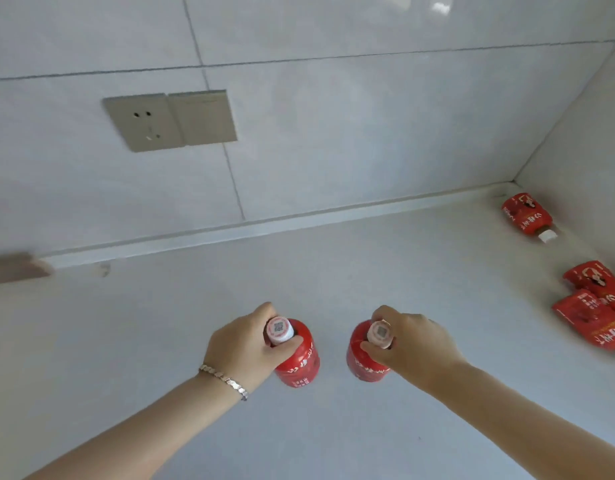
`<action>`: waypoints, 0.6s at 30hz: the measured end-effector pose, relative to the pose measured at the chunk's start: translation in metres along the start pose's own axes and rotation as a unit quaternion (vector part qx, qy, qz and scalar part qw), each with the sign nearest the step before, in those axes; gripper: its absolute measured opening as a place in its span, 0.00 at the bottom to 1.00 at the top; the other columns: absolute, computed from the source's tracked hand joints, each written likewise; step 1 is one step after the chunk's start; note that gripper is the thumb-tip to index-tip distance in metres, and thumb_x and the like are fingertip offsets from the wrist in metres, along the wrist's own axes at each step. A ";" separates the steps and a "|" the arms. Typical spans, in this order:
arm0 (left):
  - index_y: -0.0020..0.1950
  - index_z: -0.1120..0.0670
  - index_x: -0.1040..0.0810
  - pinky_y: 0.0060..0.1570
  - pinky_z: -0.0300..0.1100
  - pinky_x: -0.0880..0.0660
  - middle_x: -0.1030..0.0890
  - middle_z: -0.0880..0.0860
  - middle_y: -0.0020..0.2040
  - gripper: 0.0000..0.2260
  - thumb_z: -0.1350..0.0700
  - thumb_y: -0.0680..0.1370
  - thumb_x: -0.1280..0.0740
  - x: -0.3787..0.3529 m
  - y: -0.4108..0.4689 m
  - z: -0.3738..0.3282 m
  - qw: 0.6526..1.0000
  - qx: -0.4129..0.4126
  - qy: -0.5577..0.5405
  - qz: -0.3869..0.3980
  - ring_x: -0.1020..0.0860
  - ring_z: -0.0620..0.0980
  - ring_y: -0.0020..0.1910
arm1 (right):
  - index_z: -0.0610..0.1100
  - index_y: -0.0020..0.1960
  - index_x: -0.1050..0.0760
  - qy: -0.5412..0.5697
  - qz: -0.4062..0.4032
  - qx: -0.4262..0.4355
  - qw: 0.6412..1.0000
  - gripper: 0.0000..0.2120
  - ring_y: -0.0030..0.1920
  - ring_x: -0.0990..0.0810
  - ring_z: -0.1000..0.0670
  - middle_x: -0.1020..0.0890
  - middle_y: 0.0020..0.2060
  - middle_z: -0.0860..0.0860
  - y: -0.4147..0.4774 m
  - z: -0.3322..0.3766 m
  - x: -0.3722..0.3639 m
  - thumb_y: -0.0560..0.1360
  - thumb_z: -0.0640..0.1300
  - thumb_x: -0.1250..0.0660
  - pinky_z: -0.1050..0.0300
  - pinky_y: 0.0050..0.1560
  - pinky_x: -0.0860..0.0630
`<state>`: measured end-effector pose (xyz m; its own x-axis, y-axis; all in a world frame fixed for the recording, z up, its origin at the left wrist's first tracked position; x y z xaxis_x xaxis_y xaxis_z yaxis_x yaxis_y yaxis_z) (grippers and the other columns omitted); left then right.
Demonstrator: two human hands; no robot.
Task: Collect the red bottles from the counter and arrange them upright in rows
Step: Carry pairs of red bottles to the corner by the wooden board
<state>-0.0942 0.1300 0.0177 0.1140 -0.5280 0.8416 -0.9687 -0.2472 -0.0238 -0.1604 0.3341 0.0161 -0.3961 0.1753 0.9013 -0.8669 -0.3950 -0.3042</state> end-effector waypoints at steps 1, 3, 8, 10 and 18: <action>0.31 0.44 0.39 0.28 0.30 0.39 0.28 0.44 0.27 0.18 0.38 0.67 0.33 0.019 -0.012 0.024 1.000 0.023 -0.007 -0.013 0.29 0.44 0.31 | 0.53 0.58 0.30 -0.017 0.009 0.036 0.999 0.16 0.45 0.23 0.49 0.19 0.47 0.54 0.001 0.035 -0.004 0.74 0.57 0.37 0.60 0.42 0.30; 0.31 0.45 0.39 0.29 0.32 0.38 0.28 0.44 0.29 0.19 0.42 0.69 0.30 0.055 -0.037 0.077 0.997 0.072 -0.002 -0.030 0.27 0.48 0.35 | 0.53 0.60 0.31 -0.043 0.023 0.107 0.993 0.16 0.48 0.22 0.50 0.19 0.51 0.54 0.003 0.105 -0.014 0.74 0.57 0.37 0.60 0.44 0.30; 0.32 0.45 0.40 0.28 0.33 0.38 0.29 0.44 0.29 0.19 0.45 0.71 0.30 0.152 -0.117 0.225 0.976 0.191 0.033 -0.101 0.26 0.51 0.37 | 0.52 0.59 0.31 -0.076 0.039 0.220 0.972 0.15 0.44 0.26 0.51 0.20 0.50 0.54 0.006 0.268 -0.059 0.74 0.56 0.37 0.61 0.44 0.32; 0.32 0.45 0.40 0.28 0.35 0.37 0.29 0.45 0.29 0.18 0.47 0.71 0.31 0.190 -0.153 0.284 0.964 0.228 0.048 -0.126 0.26 0.52 0.37 | 0.52 0.59 0.31 -0.075 0.047 0.245 0.966 0.15 0.43 0.28 0.52 0.22 0.47 0.55 0.004 0.329 -0.084 0.74 0.55 0.37 0.61 0.44 0.33; 0.43 0.52 0.31 0.39 0.42 0.29 0.22 0.51 0.39 0.11 0.51 0.72 0.30 0.285 -0.263 0.507 0.920 0.365 0.032 -0.141 0.23 0.53 0.41 | 0.50 0.60 0.32 -0.049 0.137 0.223 0.964 0.16 0.44 0.24 0.49 0.22 0.49 0.51 0.001 0.515 -0.202 0.74 0.51 0.37 0.59 0.41 0.29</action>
<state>0.3053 -0.3677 -0.0094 0.3022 -0.3168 0.8991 -0.4944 -0.8585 -0.1363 0.0748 -0.1657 -0.0078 -0.5421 -0.0681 0.8376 -0.5089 -0.7665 -0.3917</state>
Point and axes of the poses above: each hand's wrist, its own y-axis towards the middle knuckle, its own x-axis out of the back of the hand, z = x × y, the point moved 8 cm from there along y, towards the middle knuckle
